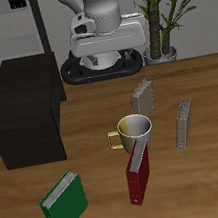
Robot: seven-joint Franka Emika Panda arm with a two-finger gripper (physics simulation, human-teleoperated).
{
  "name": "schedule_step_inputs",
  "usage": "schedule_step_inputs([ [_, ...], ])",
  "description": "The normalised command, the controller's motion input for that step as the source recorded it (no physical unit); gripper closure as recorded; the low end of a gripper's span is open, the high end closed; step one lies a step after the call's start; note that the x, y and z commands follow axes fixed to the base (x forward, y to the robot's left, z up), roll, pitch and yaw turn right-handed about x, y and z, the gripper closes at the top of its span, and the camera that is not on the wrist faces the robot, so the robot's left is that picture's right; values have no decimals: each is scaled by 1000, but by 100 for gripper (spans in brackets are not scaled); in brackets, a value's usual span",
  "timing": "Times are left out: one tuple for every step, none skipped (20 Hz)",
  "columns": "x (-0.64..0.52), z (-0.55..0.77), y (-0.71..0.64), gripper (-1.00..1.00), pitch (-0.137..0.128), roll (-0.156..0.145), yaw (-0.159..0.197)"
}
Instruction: Place the right yellow book upright on top of the shelf and place the white-yellow mug on top of the shelf
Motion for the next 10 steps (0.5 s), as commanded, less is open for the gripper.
schedule_step_inputs([
  [-212,-27,48,-100,-67,-63,-151],
  [-309,-132,240,-100,-43,-16,-152],
  [-338,-106,270,-100,-54,61,-17],
  [-279,-119,247,-100,-154,5,-147],
  [-355,-297,251,-100,-65,-33,-258],
  [-256,-373,480,-100,-74,53,-108],
  [-96,-14,-39,-100,0,0,0],
  [-286,-177,133,-100,-152,-141,35],
  [-336,-246,276,-100,-146,-92,-176],
  [-387,-399,520,-100,36,148,-191],
])
